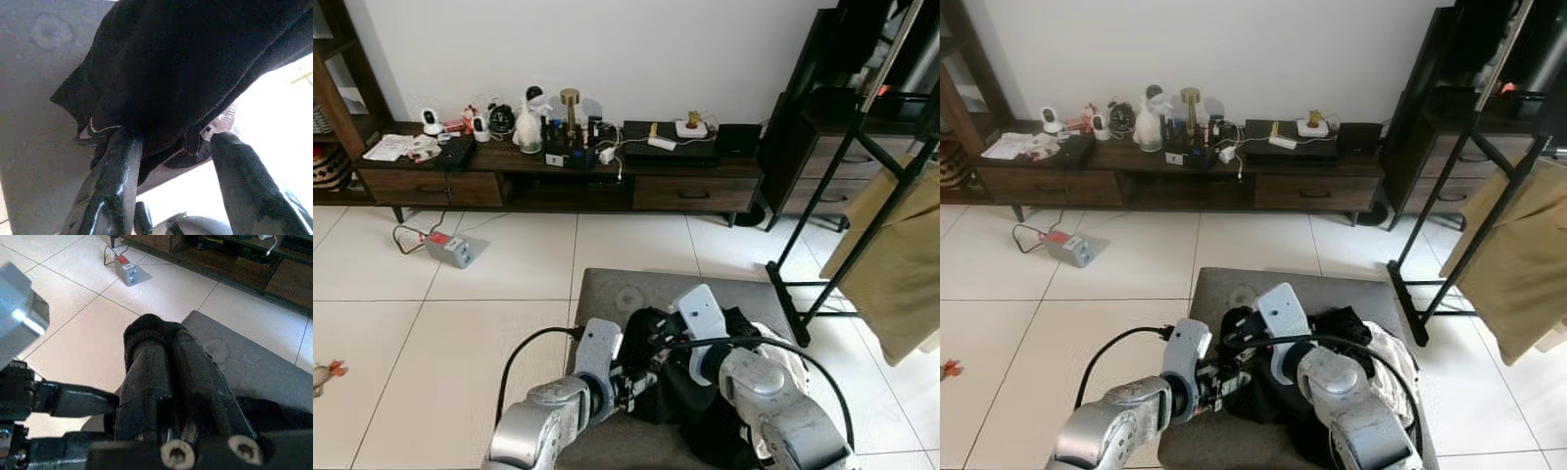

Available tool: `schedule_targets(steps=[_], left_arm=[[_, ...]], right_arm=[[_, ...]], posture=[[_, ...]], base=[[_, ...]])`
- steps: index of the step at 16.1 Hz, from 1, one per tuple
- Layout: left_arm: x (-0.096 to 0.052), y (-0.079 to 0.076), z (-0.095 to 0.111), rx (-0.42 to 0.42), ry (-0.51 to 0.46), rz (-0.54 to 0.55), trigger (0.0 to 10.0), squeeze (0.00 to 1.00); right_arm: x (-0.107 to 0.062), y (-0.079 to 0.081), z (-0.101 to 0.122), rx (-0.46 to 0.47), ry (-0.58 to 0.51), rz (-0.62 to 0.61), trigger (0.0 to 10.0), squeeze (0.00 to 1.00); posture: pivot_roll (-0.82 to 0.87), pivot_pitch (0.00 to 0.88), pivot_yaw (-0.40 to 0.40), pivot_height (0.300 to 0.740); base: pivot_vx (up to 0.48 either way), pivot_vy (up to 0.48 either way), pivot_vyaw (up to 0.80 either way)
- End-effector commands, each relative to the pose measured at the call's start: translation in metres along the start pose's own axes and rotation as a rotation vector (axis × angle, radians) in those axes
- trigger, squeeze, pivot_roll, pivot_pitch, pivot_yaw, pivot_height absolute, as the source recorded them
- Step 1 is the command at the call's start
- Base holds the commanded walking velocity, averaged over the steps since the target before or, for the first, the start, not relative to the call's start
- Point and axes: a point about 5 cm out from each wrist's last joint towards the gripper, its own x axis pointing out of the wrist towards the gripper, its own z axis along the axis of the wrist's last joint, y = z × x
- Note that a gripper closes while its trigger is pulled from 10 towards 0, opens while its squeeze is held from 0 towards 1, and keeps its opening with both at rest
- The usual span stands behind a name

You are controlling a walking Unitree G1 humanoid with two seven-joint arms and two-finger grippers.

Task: Hang hanger

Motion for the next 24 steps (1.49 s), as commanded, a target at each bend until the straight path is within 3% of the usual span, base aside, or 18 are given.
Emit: schedule_targets(steps=[1,5,10,13,24], left_arm=[[-0.002,0.000,0.002,0.009,-0.006,0.000,10.0,0.00],[-0.001,0.011,0.011,-0.008,-0.064,0.118,10.0,0.00],[0.003,0.004,0.008,-0.016,-0.053,0.084,10.0,0.00],[0.006,-0.005,0.002,0.004,-0.020,0.043,10.0,0.00],[0.013,0.015,0.005,0.057,-0.040,0.318,10.0,0.00]], right_arm=[[0.001,0.001,0.003,-0.016,-0.008,0.007,10.0,0.00],[0.001,0.002,0.002,-0.007,-0.012,0.011,10.0,0.00],[0.003,0.003,0.006,-0.005,-0.031,0.010,10.0,0.00],[0.009,0.014,0.019,0.007,-0.071,0.048,10.0,0.00],[0.002,0.012,0.043,0.019,-0.142,0.043,10.0,0.00]], posture=[[0.07,0.094,-0.105,0.740],[0.06,0.082,-0.097,0.740],[0.06,0.071,-0.087,0.740],[0.07,0.069,-0.084,0.740],[0.05,0.084,-0.082,0.740]], base=[[0.000,0.000,0.00],[0.000,0.000,0.00],[0.000,0.000,0.00],[0.000,0.000,0.00],[0.000,0.000,0.00]])
